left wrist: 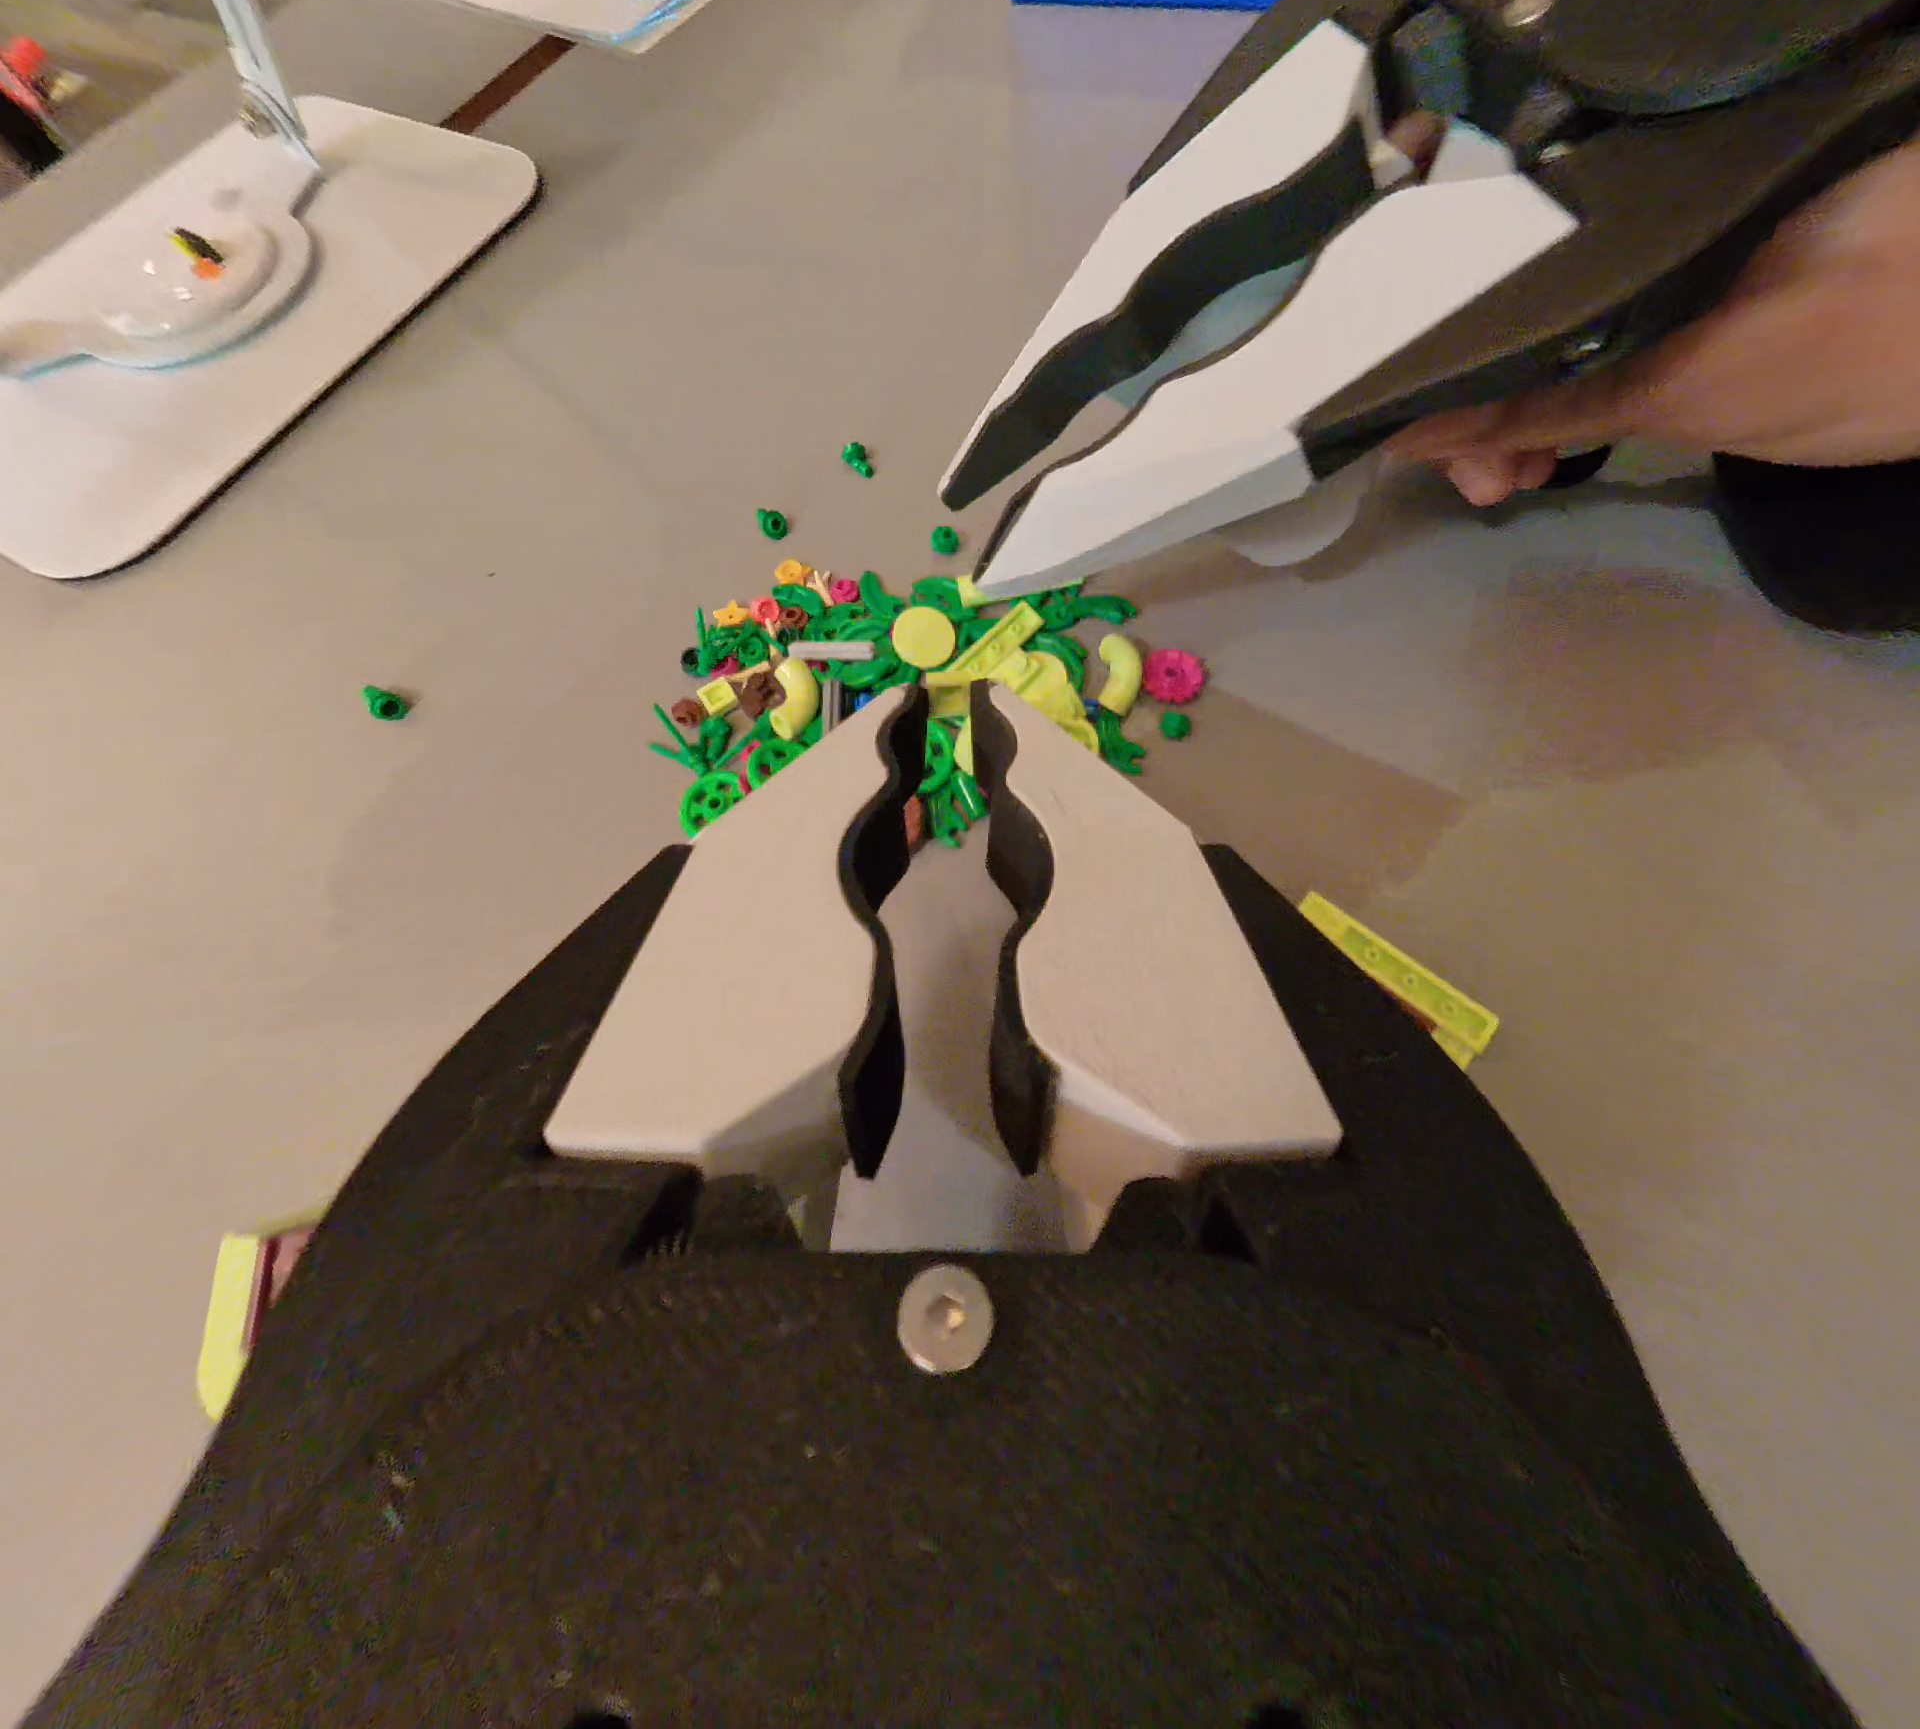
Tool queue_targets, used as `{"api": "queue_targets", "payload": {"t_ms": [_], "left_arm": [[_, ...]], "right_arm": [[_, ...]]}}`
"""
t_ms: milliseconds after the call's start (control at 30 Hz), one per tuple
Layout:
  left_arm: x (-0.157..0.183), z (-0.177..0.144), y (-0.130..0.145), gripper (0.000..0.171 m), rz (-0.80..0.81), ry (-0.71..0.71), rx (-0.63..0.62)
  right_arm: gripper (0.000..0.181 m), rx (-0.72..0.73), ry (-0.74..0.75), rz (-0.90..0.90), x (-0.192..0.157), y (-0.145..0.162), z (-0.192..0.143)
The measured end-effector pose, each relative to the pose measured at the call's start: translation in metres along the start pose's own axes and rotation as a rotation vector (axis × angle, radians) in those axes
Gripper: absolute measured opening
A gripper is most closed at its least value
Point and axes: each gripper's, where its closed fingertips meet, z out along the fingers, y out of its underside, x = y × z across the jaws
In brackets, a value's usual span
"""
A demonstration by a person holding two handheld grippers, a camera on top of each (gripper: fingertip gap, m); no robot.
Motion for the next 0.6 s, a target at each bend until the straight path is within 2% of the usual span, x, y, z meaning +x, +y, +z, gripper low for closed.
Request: {"api": "queue_targets", "payload": {"t_ms": [67, 167, 300, 400, 600], "left_arm": [[-0.003, 0.010, -0.001, 0.004, 0.012, -0.002, -0.027], [-0.004, 0.018, 0.000, 0.020, 0.021, -0.006, -0.060], [-0.006, 0.001, -0.006, 0.016, -0.060, 0.031, 0.039], [-0.017, -0.019, -0.012, 0.016, -0.100, 0.035, 0.107], [-0.021, -0.055, -0.008, 0.012, -0.071, 0.052, 0.197]], "right_arm": [[0.018, 0.038, -0.009, -0.001, -0.002, -0.008, -0.006], [0.018, 0.067, -0.017, -0.002, -0.004, -0.014, -0.012], [0.016, 0.067, -0.061, 0.001, -0.008, -0.015, -0.016], [0.014, 0.039, -0.227, -0.041, -0.037, -0.011, -0.018], [0.034, -0.047, -0.447, -0.193, -0.096, 0.011, -0.012]]}}
